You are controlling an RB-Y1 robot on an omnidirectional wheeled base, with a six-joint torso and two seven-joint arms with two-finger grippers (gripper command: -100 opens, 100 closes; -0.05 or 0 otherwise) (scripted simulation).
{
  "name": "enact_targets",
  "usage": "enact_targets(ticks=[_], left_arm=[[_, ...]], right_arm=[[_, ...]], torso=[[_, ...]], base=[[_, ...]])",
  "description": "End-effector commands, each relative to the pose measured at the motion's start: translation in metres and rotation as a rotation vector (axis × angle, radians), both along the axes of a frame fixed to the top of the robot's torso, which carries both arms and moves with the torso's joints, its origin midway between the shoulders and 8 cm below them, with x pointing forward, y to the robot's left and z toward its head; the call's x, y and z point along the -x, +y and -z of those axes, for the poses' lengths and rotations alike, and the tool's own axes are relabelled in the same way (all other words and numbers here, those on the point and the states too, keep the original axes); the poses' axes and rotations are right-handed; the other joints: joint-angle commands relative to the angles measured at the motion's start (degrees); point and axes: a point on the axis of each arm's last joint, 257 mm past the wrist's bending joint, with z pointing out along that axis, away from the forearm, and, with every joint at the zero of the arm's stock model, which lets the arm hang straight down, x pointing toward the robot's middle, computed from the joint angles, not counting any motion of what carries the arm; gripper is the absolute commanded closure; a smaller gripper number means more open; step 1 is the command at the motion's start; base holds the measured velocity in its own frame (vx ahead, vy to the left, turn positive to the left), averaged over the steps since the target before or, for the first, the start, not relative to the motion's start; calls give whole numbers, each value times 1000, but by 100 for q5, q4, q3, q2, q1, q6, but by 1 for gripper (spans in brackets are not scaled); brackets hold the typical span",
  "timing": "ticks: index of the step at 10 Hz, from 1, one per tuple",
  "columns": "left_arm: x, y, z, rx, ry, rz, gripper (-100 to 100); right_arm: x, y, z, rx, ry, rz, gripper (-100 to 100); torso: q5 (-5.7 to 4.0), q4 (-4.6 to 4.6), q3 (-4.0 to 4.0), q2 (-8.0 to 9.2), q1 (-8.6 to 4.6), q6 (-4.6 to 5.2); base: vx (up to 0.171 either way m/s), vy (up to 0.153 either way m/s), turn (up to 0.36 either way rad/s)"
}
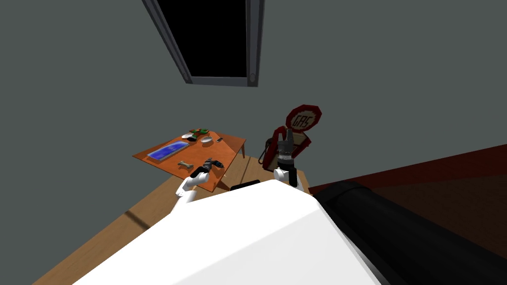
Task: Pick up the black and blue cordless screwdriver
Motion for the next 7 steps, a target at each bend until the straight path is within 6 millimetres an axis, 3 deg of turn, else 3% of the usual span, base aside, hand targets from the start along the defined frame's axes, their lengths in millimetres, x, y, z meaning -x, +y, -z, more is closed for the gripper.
enact_targets(ticks=[1,4,5,6,7], left_arm=[[5,6,15,13,46,-20,-100],[24,12,46,40,129,-51,-100],[20,11,40,33,107,-44,-100],[21,11,42,34,112,-45,0],[15,21,42,32,106,-66,-100]], right_arm=[[0,0,0,0,0,0,0],[0,0,0,0,0,0,0],[0,0,0,0,0,0,0],[0,0,0,0,0,0,0],[0,0,0,0,0,0,0]], torso=[[0,0,0,0,0,0],[1,2,4,8,3,0],[0,1,3,6,-1,0],[0,3,9,16,1,-1],[0,5,14,24,3,-1]], base=[[63,-10,-51],[57,-9,-49],[29,-9,-8],[5,-1,2],[-27,9,-149]])
